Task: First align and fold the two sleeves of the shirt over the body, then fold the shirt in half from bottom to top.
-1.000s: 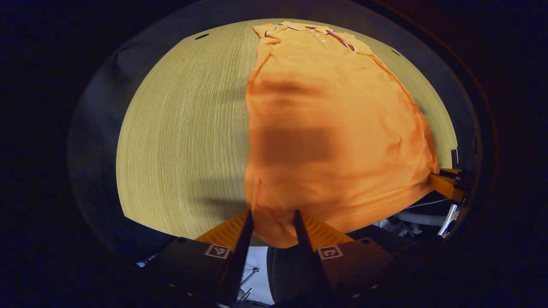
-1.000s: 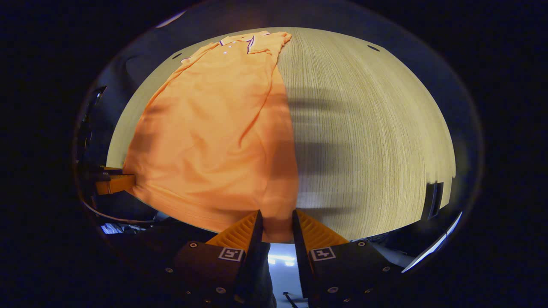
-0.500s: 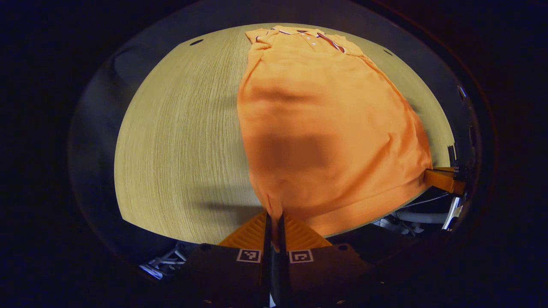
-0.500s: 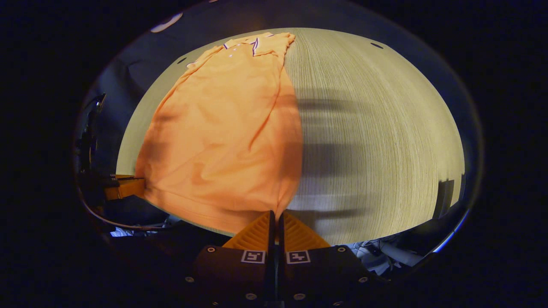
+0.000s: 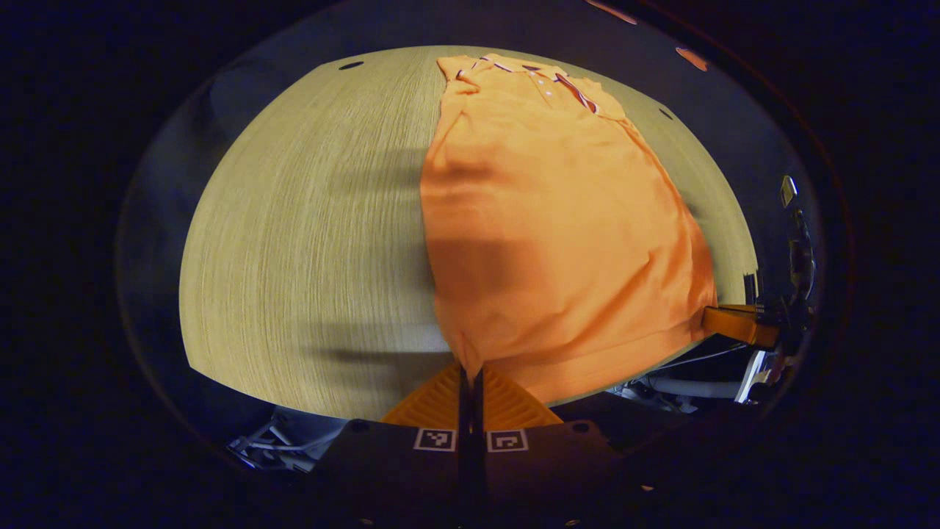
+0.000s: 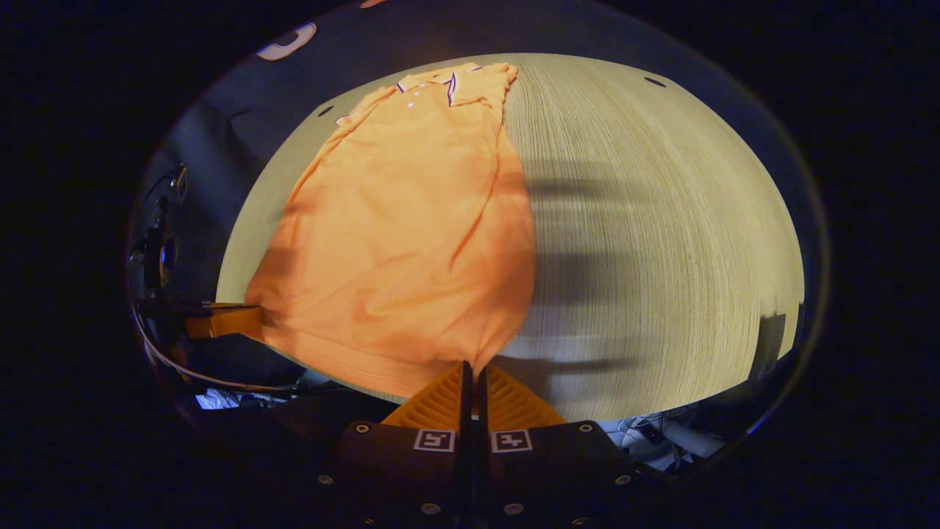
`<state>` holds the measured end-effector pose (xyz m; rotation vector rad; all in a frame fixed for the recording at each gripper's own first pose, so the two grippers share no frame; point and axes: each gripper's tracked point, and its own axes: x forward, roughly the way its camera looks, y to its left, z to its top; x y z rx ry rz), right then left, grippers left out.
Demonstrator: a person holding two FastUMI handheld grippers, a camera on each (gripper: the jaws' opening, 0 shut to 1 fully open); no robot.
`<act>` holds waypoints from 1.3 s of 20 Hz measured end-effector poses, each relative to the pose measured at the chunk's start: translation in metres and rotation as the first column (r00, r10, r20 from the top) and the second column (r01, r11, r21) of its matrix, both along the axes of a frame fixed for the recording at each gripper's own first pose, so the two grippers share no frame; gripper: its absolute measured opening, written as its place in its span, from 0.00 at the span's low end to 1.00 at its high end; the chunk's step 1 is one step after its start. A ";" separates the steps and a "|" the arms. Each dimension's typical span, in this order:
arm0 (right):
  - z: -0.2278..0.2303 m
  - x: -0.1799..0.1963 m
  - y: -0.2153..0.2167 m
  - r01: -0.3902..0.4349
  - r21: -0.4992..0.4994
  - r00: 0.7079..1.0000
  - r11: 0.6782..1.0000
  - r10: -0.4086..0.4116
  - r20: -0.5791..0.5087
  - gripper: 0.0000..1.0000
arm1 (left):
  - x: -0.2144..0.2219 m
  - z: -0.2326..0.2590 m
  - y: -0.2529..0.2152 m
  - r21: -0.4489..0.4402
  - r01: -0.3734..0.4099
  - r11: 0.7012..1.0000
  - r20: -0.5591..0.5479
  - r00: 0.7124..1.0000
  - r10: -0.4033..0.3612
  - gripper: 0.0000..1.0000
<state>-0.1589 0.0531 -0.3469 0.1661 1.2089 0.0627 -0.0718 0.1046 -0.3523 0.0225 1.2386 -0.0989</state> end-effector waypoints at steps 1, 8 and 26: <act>0.006 0.006 0.001 -0.002 0.013 1.000 1.000 0.001 0.023 0.04 | 0.006 0.010 -0.006 -0.016 0.002 1.000 0.028 1.000 -0.002 0.01; 0.049 0.057 -0.004 0.030 0.081 0.987 0.996 -0.042 0.152 0.04 | 0.054 0.052 -0.022 -0.038 0.019 0.999 0.141 0.990 -0.014 0.02; 0.146 0.217 -0.043 0.170 0.074 0.935 0.983 -0.185 0.304 0.04 | 0.244 0.132 -0.011 -0.122 0.049 0.991 0.318 0.948 -0.008 0.01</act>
